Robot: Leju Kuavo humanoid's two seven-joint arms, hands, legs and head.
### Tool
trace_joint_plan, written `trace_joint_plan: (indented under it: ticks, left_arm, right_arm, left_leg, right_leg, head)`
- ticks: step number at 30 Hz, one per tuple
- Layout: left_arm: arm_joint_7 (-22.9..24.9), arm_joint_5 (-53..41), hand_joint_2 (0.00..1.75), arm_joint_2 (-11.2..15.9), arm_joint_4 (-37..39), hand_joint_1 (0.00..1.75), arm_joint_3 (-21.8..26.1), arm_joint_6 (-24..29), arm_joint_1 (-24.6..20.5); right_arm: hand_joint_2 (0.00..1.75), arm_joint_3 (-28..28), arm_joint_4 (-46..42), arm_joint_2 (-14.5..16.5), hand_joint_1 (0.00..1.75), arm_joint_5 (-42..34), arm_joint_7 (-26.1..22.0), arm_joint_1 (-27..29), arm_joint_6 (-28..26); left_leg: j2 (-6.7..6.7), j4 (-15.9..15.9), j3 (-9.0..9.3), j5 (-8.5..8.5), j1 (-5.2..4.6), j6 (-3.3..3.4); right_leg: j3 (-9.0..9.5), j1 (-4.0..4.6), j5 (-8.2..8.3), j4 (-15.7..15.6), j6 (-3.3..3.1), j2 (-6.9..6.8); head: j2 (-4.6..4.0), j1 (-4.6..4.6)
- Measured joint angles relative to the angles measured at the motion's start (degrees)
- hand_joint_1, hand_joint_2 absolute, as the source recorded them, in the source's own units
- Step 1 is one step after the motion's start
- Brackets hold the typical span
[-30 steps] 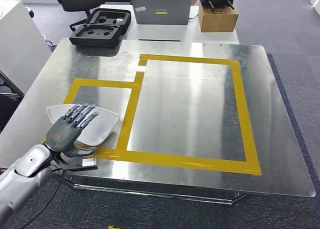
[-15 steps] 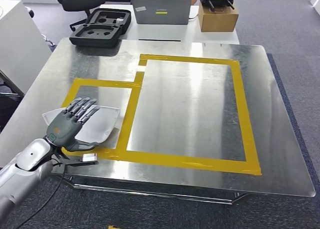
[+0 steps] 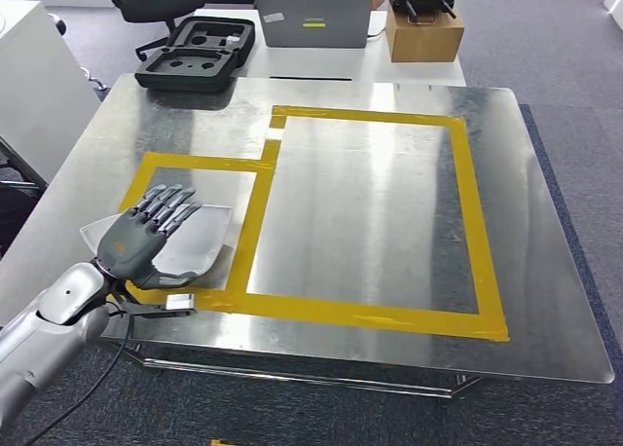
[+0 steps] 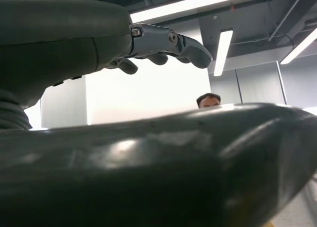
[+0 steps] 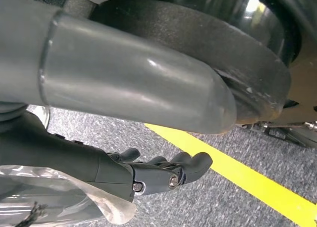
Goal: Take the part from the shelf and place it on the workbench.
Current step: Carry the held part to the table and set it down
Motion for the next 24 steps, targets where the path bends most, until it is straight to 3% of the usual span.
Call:
trace_joint_plan:
  ticks: [24]
  left_arm:
    - [-0.5,1.1,0.0,-1.0,2.0,0.0,-2.0,0.3,-2.2]
  right_arm:
    - [0.0,0.0,0.5,-1.3,0.0,-0.7,0.3,0.9,3.1]
  left_leg:
    - [0.0,0.0,0.0,0.0,-0.01,0.01]
  right_leg:
    - [0.01,-0.01,0.0,0.0,0.0,-0.01]
  head:
    - [0.0,0.0]
